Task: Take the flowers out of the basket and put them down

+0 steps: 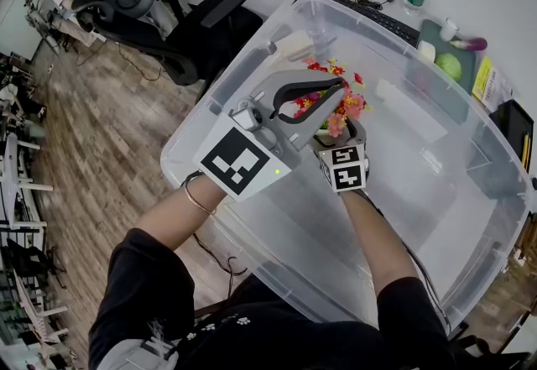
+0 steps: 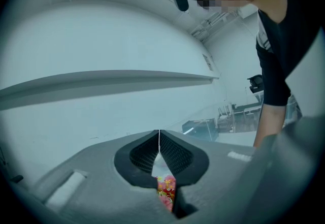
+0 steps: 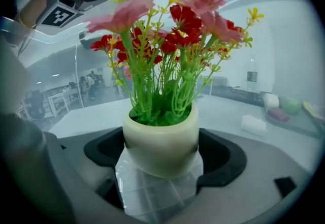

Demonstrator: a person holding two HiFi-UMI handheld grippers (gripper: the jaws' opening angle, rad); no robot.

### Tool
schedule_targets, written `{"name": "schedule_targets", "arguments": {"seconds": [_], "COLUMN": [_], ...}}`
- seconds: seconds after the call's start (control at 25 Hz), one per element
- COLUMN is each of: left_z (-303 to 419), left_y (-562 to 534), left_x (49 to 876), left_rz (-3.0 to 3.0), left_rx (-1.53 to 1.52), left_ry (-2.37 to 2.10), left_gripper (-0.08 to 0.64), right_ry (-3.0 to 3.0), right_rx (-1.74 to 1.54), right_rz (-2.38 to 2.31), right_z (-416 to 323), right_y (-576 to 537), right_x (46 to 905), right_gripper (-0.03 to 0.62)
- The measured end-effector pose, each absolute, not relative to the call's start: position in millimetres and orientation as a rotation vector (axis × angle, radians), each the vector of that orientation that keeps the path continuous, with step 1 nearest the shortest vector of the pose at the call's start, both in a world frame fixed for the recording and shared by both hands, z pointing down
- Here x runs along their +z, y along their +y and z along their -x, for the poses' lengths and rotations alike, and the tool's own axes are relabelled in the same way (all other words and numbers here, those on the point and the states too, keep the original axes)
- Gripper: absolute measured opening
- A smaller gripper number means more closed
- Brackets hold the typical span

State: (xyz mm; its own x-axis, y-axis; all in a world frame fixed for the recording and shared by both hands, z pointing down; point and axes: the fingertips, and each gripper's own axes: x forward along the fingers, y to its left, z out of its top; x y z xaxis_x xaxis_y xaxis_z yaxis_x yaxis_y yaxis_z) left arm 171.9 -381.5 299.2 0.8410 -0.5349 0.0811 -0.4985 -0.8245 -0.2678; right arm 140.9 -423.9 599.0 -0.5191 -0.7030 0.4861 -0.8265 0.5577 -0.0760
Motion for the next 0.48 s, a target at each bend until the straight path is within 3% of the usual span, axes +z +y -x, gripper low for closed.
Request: {"name": "schedule_targets", "arguments": {"seconds": [0.48], "left_z": [-180.8], "left_y": [-373.9], "left_x": [326.9], "left_rz": [2.843], "left_rx": [-0.317], "left_ry": [0.672], "left_gripper": [0.003], "right_ry": [-2.406], "right_rx": [0.415], "right_rz": [-1.186], "right_z": [-157.9], "right_y": [-413.5], "right_x": [599.3], "right_gripper": [0.453]}}
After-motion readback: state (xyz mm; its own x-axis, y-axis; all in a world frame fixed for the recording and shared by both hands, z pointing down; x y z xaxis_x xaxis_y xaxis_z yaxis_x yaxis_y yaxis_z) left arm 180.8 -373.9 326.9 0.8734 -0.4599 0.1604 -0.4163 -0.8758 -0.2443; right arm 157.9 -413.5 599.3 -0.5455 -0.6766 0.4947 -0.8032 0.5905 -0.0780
